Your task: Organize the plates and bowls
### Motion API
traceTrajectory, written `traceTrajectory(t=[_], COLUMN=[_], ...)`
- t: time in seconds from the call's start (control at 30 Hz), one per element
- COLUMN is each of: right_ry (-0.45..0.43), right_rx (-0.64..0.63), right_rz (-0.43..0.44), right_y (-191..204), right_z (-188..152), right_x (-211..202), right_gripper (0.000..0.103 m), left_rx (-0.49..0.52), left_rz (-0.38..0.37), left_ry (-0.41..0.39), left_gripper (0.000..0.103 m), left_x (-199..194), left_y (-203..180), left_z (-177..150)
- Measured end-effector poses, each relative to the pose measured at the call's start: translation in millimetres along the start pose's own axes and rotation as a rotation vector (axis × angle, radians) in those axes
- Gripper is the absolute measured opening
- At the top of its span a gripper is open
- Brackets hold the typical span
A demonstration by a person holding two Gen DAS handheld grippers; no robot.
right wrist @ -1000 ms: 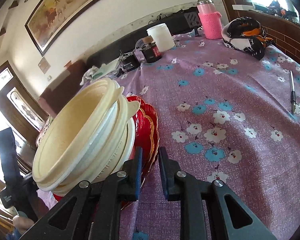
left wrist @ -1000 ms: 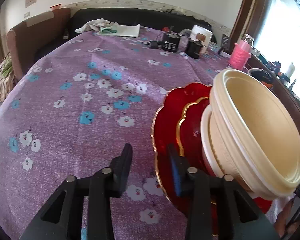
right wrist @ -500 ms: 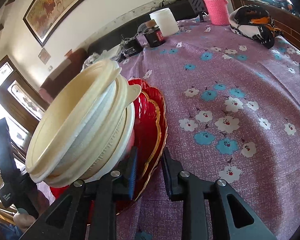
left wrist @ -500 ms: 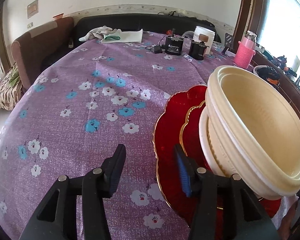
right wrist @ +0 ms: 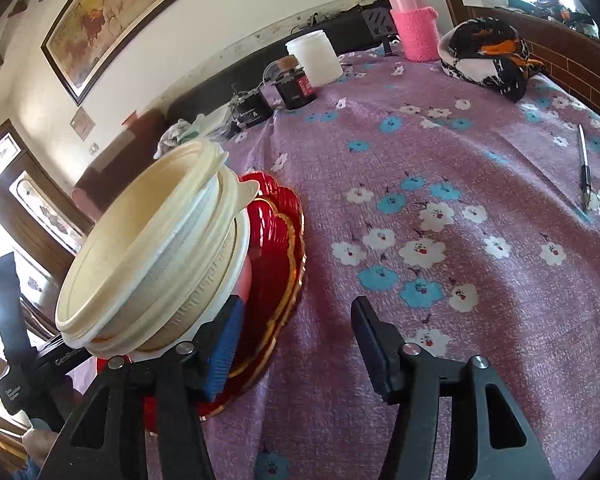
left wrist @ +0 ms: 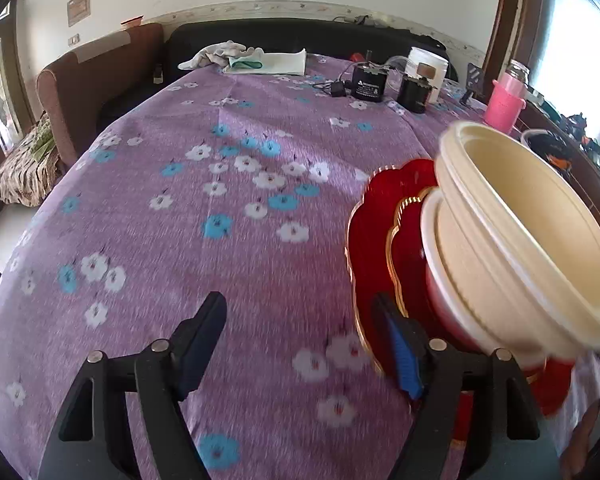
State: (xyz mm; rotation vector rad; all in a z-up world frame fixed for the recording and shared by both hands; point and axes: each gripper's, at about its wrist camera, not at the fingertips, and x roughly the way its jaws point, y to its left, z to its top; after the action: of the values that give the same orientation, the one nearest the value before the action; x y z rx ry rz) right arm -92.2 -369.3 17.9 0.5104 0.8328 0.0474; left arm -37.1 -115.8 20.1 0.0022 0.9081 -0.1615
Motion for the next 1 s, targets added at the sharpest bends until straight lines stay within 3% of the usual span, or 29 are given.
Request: traceTrajectory(t=[0.2,0.27,0.57,0.73,0.87,1.0], right_ry=[-0.088,-0.115,-0.255,-0.349,-0.344,-0.342], right_rx=[-0.052,-0.073,-0.165,-0.269,-0.281,-0.280], right_rz=[-0.024,-0.040,-0.064,-0.091,-0.059,-0.085], right_y=[3.5,4.5,17.7,42.6,54.1,57.8], right_z=[-5.9,-13.5,-45.9,-59.2,-63.1,-64.1], right_x=[-30.1,-42.6,-79.6,-89.0,-84.9,-81.7], right_gripper=[0.064,0.072,0.074,0.085,0.089,0.089], left_rx=[0.052,0.051,0.090,0.133,0.140,0.134], left_rz=[-0.008,-0.020,-0.074,-0.055,-0.052,-0.058], left_ry=[-0.043,-0.068,-0.179,-0.298,-0.327,-0.350], left_gripper=[0.088,0.089,0.090,0.097,0.098,0.098], left_x=[-29.4,-38.1,-67.4,-85.0,-87.4,-89.7], left_y=[-3.4,-1.6,-5.3,-11.3,-13.5,-14.4], left_z=[-18.0,-22.5,-51.1,-60.3,-60.0,-53.4])
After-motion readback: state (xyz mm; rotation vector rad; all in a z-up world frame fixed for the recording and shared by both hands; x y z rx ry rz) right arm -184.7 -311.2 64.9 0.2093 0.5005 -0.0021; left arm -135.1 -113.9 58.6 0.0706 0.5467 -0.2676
